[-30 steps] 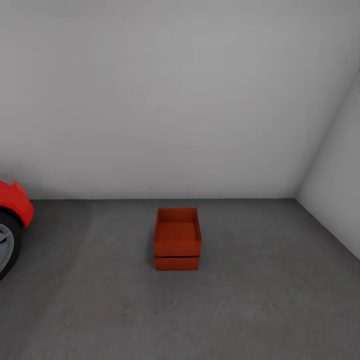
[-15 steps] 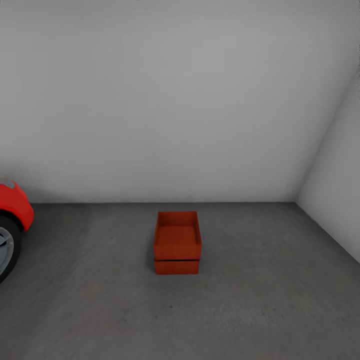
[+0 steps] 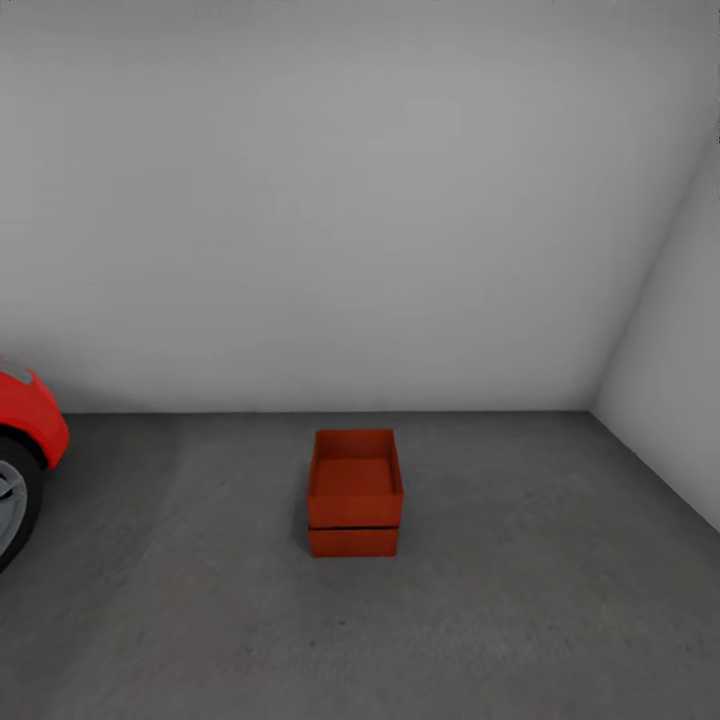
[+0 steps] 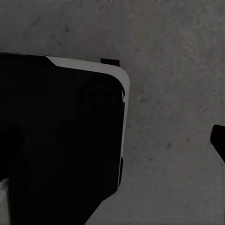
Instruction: Move the two storage containers from the living room to the garage. In the garage, place one container on the floor and stack the other container on top of it (either order is fine).
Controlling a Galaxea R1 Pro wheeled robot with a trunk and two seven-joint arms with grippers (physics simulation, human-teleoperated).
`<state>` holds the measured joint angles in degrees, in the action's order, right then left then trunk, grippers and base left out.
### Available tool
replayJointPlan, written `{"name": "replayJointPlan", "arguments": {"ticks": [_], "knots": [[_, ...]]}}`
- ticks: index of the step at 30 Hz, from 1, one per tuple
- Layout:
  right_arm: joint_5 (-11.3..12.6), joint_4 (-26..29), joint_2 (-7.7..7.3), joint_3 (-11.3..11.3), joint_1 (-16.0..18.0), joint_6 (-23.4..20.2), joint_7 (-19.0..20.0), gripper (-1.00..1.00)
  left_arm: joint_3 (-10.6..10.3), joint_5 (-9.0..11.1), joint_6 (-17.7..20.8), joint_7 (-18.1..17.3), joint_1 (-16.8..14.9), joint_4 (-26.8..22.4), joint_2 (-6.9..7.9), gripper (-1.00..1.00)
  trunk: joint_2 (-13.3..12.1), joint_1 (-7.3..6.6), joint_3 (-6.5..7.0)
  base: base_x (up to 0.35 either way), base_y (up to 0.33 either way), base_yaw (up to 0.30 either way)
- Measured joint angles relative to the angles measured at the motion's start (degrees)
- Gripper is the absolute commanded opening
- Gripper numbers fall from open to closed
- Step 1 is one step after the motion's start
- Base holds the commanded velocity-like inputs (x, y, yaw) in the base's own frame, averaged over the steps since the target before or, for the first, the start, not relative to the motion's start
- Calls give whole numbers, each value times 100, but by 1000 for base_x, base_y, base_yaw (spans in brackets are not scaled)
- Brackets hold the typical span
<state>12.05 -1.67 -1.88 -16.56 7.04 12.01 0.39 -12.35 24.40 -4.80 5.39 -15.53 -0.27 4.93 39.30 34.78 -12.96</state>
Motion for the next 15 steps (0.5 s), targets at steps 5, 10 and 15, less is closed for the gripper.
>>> {"name": "replayJointPlan", "arguments": {"ticks": [5, 10, 15], "knots": [[7, 0, 26, 6, 0, -3, -28, 100, -4, -2, 0, 0, 0, 0, 0, 100, 0, 0, 47, 0, 0, 0], [28, 0, 40, 13, 0, 3, -48, 100, -2, -4, 0, 0, 0, 0, 0, 100, 0, 0, 93, 0, 0, 0], [22, 0, 51, 14, 0, 19, -55, 100, -3, -2, 0, 0, 0, 0, 0, 100, 0, 0, 140, 0, 0, 0]]}}
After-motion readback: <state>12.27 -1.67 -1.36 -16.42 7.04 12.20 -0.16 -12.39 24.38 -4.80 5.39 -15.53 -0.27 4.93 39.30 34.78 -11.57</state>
